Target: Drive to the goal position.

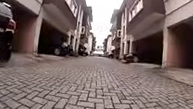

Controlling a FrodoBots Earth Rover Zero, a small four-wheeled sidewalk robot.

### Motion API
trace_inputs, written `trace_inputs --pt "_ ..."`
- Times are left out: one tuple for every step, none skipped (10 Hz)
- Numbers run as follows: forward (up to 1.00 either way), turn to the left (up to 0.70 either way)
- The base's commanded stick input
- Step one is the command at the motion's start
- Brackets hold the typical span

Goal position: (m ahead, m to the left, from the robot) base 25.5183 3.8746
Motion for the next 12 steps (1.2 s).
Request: trace_inputs --pt "0.70 0.00" --pt "0.70 0.00" --pt "0.70 0.00" --pt "0.70 0.00" --pt "0.70 0.00" --pt "0.70 0.00" --pt "0.70 0.00" --pt "0.70 0.00" --pt "0.70 0.00" --pt "0.70 0.00" --pt "0.70 0.00" --pt "0.70 0.00"
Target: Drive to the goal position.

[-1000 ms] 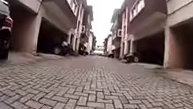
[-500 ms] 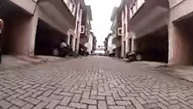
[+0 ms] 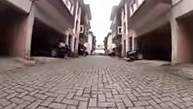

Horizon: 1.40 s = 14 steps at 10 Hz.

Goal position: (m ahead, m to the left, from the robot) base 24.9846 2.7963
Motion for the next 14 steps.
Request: trace_inputs --pt "0.70 0.00" --pt "0.70 0.00" --pt "0.70 0.00" --pt "0.70 0.00" --pt "0.70 0.00" --pt "0.70 0.00" --pt "0.70 0.00" --pt "0.70 0.00" --pt "0.70 0.00" --pt "0.70 0.00" --pt "0.70 0.00" --pt "0.70 0.00" --pt "0.70 0.00" --pt "0.70 0.00"
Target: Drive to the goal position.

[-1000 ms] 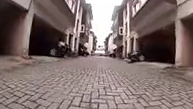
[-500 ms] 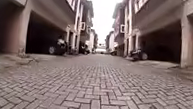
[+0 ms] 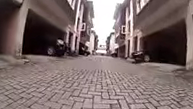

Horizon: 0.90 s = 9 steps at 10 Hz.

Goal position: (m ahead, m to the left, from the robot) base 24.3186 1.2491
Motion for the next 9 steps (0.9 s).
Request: trace_inputs --pt "0.70 0.00" --pt "0.70 0.00" --pt "0.70 0.00" --pt "0.70 0.00" --pt "0.70 0.00" --pt "0.70 0.00" --pt "0.70 0.00" --pt "0.70 0.00" --pt "0.70 0.00"
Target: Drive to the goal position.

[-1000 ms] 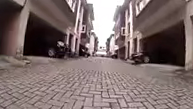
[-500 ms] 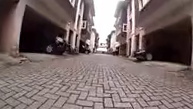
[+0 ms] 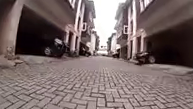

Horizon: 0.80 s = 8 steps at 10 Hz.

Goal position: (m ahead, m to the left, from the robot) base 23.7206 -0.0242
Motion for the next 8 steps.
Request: trace_inputs --pt "0.70 0.00" --pt "0.70 0.00" --pt "0.70 0.00" --pt "0.70 0.00" --pt "0.70 0.00" --pt "0.70 0.00" --pt "0.70 0.00" --pt "0.70 0.00"
